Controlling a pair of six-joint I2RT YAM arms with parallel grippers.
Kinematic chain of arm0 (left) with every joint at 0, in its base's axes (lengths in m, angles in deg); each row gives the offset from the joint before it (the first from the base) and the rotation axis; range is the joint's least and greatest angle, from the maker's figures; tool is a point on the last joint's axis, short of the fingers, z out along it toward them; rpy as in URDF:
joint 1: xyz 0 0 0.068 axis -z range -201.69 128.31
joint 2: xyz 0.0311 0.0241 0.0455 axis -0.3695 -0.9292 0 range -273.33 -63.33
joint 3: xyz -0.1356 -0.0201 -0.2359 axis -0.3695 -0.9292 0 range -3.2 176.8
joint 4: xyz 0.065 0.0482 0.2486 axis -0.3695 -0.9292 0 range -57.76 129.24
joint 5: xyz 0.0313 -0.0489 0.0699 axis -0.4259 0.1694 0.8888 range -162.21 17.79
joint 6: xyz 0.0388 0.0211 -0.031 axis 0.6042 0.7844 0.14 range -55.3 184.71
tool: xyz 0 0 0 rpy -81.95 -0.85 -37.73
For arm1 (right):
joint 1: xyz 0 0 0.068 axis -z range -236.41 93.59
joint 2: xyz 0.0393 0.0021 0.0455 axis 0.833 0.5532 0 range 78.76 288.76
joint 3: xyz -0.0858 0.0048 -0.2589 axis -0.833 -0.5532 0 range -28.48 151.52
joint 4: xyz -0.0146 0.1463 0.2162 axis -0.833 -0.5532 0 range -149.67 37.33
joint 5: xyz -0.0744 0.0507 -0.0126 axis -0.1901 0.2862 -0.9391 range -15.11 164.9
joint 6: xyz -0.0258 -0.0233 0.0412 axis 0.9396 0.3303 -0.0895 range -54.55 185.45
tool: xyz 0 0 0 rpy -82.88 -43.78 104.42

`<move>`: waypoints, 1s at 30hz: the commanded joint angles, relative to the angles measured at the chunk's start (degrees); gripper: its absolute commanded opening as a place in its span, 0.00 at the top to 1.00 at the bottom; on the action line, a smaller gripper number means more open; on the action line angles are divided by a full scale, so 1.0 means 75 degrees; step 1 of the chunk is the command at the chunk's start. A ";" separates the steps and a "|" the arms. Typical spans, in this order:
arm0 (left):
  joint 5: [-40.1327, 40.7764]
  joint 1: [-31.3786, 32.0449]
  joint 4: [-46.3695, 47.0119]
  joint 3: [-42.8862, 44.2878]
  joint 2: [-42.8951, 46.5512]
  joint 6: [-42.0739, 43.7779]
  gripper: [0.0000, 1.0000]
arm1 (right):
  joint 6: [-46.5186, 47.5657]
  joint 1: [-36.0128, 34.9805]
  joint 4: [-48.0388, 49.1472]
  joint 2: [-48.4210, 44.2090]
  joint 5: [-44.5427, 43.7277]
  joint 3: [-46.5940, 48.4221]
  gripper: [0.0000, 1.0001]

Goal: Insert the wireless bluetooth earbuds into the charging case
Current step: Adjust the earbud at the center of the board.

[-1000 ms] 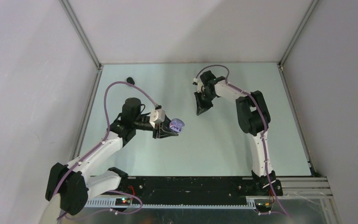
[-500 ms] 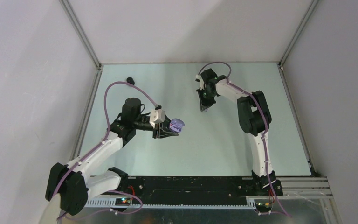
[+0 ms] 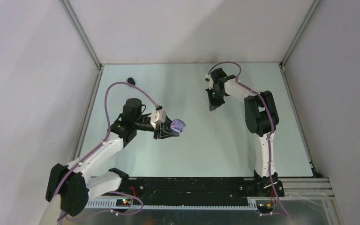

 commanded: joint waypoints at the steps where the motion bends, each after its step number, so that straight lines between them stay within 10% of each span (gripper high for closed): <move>1: -0.0099 0.0046 0.0099 0.0019 0.0178 0.0190 1.00 | 0.0142 0.0200 -0.0138 -0.0317 -0.0047 -0.0086 0.95; 21: -0.0137 0.0057 0.0142 0.0030 0.0088 0.0159 1.00 | 0.0442 0.0516 -0.0108 -0.0962 -0.0637 -0.0742 0.95; 30: -0.0122 0.0084 0.0143 0.0051 0.0056 0.0156 1.00 | 0.1129 0.0151 -0.0286 -0.1354 0.1399 -0.0426 0.94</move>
